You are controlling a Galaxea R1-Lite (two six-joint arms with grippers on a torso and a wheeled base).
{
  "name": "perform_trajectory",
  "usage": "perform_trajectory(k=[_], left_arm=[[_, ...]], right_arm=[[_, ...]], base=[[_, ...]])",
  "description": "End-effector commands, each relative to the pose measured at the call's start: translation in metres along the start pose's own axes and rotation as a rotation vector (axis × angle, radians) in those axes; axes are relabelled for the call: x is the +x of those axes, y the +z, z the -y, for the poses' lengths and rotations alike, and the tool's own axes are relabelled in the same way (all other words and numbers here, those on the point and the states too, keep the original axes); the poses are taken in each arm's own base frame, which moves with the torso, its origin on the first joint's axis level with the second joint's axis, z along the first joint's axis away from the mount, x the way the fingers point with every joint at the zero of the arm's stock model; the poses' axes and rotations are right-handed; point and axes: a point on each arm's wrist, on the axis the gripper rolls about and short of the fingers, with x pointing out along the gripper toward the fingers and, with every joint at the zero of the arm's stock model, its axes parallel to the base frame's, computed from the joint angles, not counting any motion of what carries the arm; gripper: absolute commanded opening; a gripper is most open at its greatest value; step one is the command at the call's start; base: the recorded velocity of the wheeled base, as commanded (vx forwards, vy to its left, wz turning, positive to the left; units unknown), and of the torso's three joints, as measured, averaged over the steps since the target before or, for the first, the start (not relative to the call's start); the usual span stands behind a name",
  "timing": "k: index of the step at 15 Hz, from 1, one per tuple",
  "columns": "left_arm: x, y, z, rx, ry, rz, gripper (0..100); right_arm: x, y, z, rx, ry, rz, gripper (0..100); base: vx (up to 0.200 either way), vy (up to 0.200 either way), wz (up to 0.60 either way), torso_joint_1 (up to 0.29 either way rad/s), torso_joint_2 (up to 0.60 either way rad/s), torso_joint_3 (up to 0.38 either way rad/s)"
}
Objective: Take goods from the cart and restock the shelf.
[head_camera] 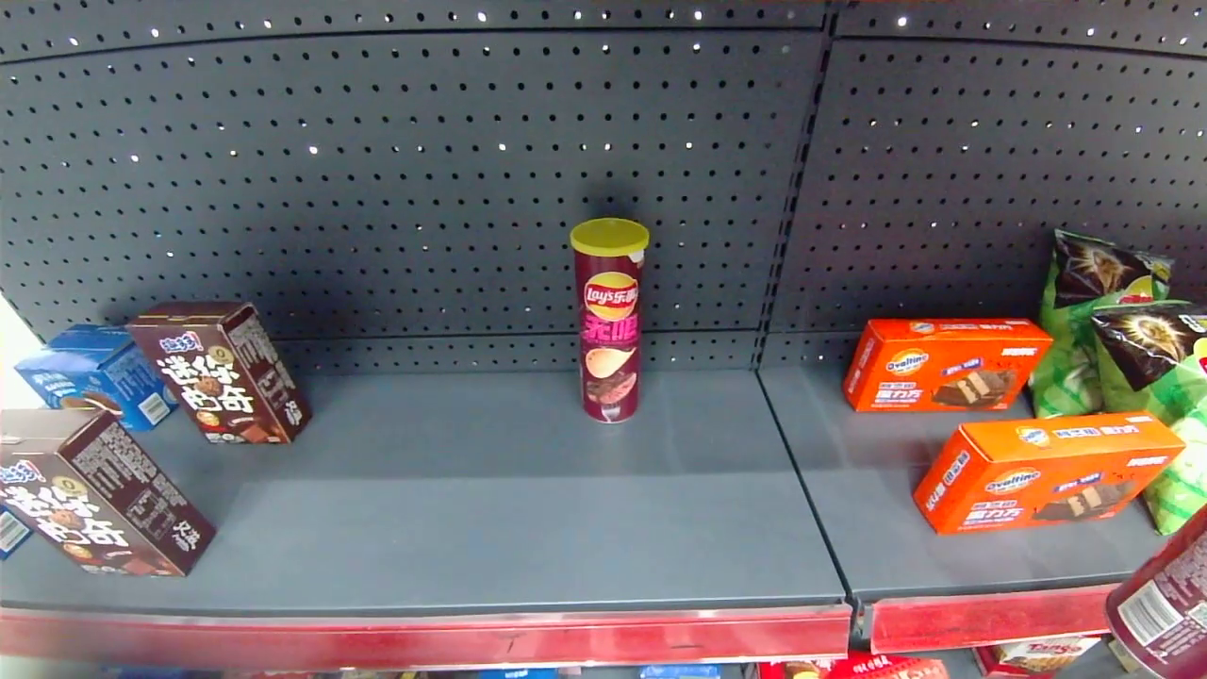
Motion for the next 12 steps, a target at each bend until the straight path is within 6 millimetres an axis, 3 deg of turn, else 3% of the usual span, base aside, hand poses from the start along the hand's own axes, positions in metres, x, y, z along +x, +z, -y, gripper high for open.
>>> perform_trajectory(k=[1,4,6,12], left_arm=[[0.000,0.000,0.000,0.001,-0.001,-0.001,100],[0.000,0.000,0.000,-0.001,-0.001,0.000,100],[0.000,0.000,0.000,-0.001,0.001,0.000,100],[0.000,0.000,0.000,0.001,0.001,0.000,100]], right_arm=[[-0.014,0.002,-0.002,-0.009,-0.001,0.054,0],[-0.036,0.009,-0.006,-0.023,0.029,0.148,0],[-0.047,0.008,-0.010,-0.036,0.190,0.190,0],[-0.048,0.015,-0.012,-0.042,0.315,0.213,0]], base=[[0.000,0.000,0.00,0.000,0.00,0.000],[0.000,0.000,0.00,0.000,0.00,0.000],[0.000,0.000,0.00,0.000,0.00,0.000],[0.000,0.000,0.00,0.000,0.00,0.000]])
